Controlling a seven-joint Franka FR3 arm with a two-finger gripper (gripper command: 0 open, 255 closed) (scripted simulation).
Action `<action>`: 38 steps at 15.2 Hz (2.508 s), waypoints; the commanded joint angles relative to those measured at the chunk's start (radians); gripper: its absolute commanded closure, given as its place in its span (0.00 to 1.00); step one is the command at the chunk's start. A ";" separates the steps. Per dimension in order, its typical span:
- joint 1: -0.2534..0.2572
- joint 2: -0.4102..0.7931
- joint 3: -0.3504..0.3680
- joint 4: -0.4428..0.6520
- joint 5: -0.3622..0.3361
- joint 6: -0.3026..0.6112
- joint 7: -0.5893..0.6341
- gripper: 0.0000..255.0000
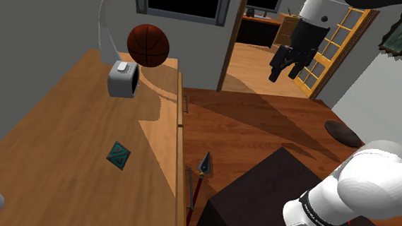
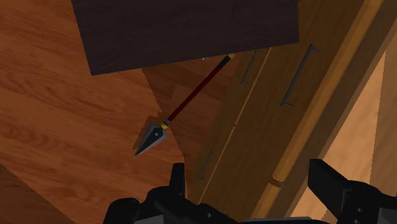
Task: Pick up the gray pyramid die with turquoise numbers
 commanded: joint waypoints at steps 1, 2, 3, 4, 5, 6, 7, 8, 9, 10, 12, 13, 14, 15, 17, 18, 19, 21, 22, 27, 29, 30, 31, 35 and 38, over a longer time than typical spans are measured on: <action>0.000 0.000 0.000 0.000 0.000 0.000 0.000 0.00; 0.008 0.016 0.019 -0.004 0.010 0.019 0.017 0.00; 0.017 0.033 0.039 -0.006 0.020 0.038 0.034 0.00; 0.025 0.051 0.058 -0.007 0.030 0.057 0.050 0.00; 0.033 0.071 0.078 -0.007 0.038 0.077 0.067 0.00; 0.040 0.091 0.097 -0.006 0.046 0.096 0.084 0.00; 0.047 0.113 0.116 -0.004 0.054 0.115 0.100 0.00; 0.055 0.136 0.135 -0.001 0.061 0.134 0.117 0.00; 0.061 0.160 0.154 0.004 0.067 0.153 0.133 0.00; 0.067 0.184 0.173 0.010 0.072 0.171 0.150 0.00; 0.078 0.237 0.212 0.025 0.079 0.208 0.184 0.00; 0.082 0.264 0.231 0.034 0.081 0.226 0.201 0.00; 0.087 0.293 0.249 0.044 0.082 0.243 0.219 0.00; 0.091 0.322 0.268 0.056 0.081 0.260 0.237 0.00; 0.097 0.383 0.306 0.082 0.076 0.293 0.274 0.00; 0.100 0.414 0.324 0.097 0.072 0.308 0.293 0.00; 0.103 0.447 0.342 0.113 0.065 0.322 0.313 0.00; 0.108 0.514 0.377 0.149 0.047 0.349 0.354 0.00; 0.111 0.549 0.394 0.168 0.036 0.362 0.376 0.00; 0.132 0.734 0.468 0.282 -0.049 0.407 0.495 0.00; 0.147 0.814 0.489 0.336 -0.094 0.417 0.545 0.00; 0.157 0.854 0.497 0.365 -0.118 0.419 0.570 0.00; 0.169 0.895 0.503 0.395 -0.143 0.420 0.594 0.00; 0.230 1.060 0.513 0.530 -0.240 0.410 0.683 0.00; 0.291 1.183 0.505 0.647 -0.305 0.389 0.735 0.00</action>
